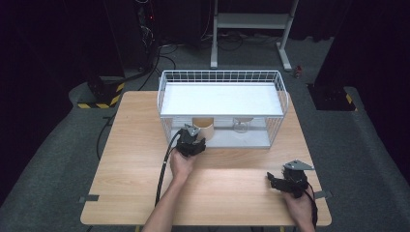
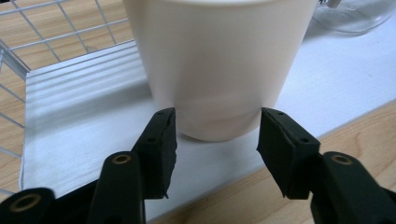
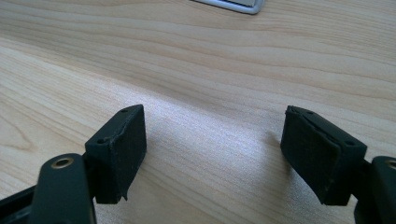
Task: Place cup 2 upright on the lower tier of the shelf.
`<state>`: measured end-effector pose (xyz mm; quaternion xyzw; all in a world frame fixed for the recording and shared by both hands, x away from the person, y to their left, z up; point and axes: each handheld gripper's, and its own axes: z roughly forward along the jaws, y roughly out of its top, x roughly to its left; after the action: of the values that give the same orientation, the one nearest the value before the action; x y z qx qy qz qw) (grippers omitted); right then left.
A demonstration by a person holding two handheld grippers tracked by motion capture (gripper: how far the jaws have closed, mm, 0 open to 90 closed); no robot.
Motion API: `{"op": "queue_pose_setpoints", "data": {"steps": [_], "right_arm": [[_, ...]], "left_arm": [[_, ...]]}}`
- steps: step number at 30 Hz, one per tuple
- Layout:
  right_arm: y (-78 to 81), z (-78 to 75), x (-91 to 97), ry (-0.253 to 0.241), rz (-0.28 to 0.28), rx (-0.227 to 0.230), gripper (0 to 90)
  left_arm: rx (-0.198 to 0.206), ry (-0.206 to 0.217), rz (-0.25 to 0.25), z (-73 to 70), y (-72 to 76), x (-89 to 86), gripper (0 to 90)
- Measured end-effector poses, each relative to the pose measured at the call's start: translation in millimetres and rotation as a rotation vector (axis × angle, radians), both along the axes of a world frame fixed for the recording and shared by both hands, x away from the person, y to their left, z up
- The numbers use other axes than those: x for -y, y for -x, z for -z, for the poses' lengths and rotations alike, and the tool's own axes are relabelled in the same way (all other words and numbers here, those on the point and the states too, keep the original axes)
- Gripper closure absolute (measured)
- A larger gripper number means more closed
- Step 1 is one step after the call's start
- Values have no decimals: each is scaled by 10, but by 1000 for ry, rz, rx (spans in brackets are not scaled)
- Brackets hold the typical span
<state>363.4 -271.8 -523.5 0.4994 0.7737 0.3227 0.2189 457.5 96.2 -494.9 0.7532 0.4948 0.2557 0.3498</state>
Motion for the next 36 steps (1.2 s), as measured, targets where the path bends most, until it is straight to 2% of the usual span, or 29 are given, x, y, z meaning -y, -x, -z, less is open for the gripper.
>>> {"op": "queue_pose_setpoints", "data": {"steps": [8, 13, 17, 21, 23, 25, 26, 28, 29, 30, 31, 32, 34, 36], "right_arm": [[0, 0, 0, 0, 0, 0, 226], [0, 0, 0, 0, 0, 0, 226], [0, 0, 0, 0, 1, 0, 225], [0, 0, 0, 0, 1, 0, 226], [0, 0, -1, 0, 1, 0, 226], [0, 0, 0, 0, 0, 0, 226], [1, 0, -1, -1, 1, -1, 226], [0, 0, -1, 0, 1, 0, 226], [1, 0, -2, -1, 2, -2, 226], [0, 0, -1, 0, 1, 0, 226], [1, 0, -1, -1, 1, -1, 226], [0, 0, -1, 0, 0, 0, 226], [0, 0, -1, 0, 0, 0, 226], [0, 0, -2, -1, 2, 0, 226]], "left_arm": [[-2, 23, -22, 26, -28, -4, 572], [-6, 7, -29, 31, -55, -35, 607], [-12, 52, -43, 63, -79, -35, 645], [-4, 58, -49, 82, -107, -33, 671], [-11, 58, -62, 85, -109, -37, 678], [2, 47, -68, 91, -126, -51, 684], [-7, 44, -67, 90, -137, -54, 689], [-29, 34, -51, 75, -162, -41, 694], [-23, 28, -36, 74, -171, -30, 694], [-12, 0, -26, 67, -170, -29, 695], [-12, -4, -30, 67, -170, -33, 696], [-20, 13, -38, 75, -173, -32, 696], [-35, 19, -46, 81, -175, -41, 698], [-32, 17, -52, 91, -194, -64, 705]]}}
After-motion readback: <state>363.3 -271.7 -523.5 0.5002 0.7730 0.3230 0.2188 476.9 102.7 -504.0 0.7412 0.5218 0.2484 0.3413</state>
